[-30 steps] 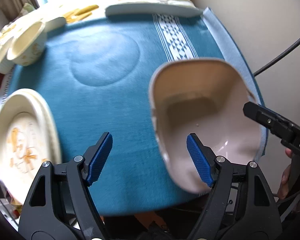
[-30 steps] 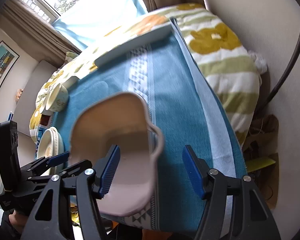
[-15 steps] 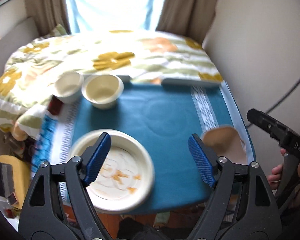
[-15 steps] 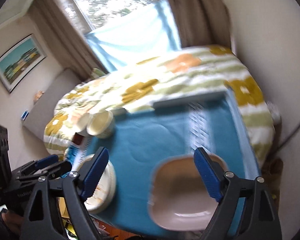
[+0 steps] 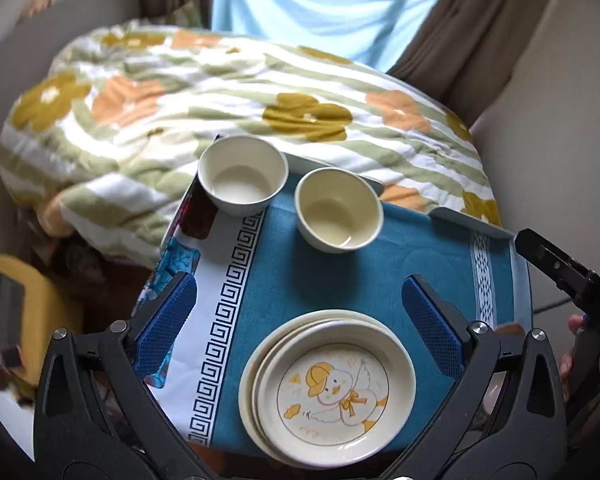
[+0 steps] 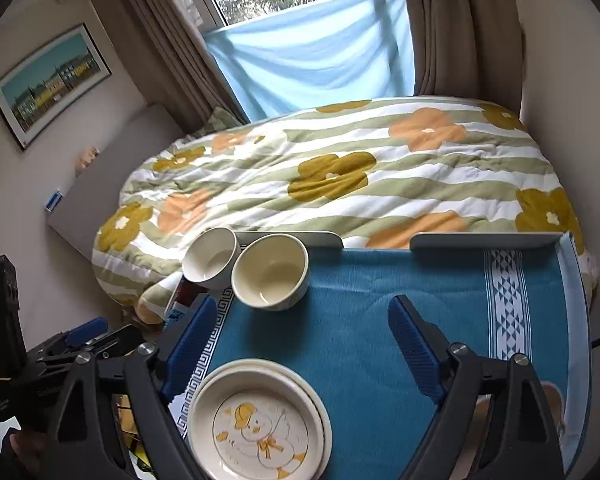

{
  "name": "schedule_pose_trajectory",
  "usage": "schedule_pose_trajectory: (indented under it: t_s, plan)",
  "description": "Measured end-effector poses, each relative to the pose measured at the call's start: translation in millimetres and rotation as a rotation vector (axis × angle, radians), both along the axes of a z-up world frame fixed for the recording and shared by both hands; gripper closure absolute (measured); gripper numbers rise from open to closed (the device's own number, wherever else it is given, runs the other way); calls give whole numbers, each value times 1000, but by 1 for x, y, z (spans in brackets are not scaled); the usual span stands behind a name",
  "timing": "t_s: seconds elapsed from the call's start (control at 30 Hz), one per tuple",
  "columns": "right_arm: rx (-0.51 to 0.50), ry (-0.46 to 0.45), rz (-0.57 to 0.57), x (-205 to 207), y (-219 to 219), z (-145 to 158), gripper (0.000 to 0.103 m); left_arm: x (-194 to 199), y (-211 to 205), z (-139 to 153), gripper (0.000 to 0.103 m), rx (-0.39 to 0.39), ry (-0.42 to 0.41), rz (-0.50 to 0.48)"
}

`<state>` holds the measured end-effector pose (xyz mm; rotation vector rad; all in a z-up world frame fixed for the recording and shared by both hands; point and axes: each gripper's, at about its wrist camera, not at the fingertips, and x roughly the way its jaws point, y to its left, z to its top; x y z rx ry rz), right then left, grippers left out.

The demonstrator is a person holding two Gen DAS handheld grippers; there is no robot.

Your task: Organize plates and bowls

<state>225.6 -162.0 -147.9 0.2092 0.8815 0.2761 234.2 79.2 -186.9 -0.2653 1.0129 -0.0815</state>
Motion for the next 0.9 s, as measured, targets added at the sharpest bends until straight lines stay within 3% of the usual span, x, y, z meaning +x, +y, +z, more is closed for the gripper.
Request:
schedule_pose_trajectory:
  t_s: [0.13, 0.27, 0.37, 0.43, 0.5, 0.6, 0.7, 0.9]
  plan:
    - [-88, 34, 59, 35, 20, -9, 18, 30, 4, -31, 1, -55, 61, 5]
    - [-108, 127, 131, 79, 33, -42, 18, 62, 0, -62, 3, -103, 116, 14]
    - [-106, 191, 168, 108, 40, -70, 19, 82, -7, -84, 15, -125, 155, 37]
    - [-100, 240, 198, 125, 44, -87, 34, 96, -14, -99, 23, -141, 184, 49]
    - [-98, 280, 230, 138, 48, -104, 46, 108, -22, -114, 37, -135, 211, 55]
    - [-83, 327, 263, 150, 55, -124, 55, 121, -30, -133, 54, -133, 250, 62]
    - [-69, 359, 286, 159, 58, -136, 69, 128, -31, -142, 60, -132, 256, 72]
    - [-59, 386, 313, 167, 63, -148, 70, 142, -37, -151, 70, -124, 264, 68]
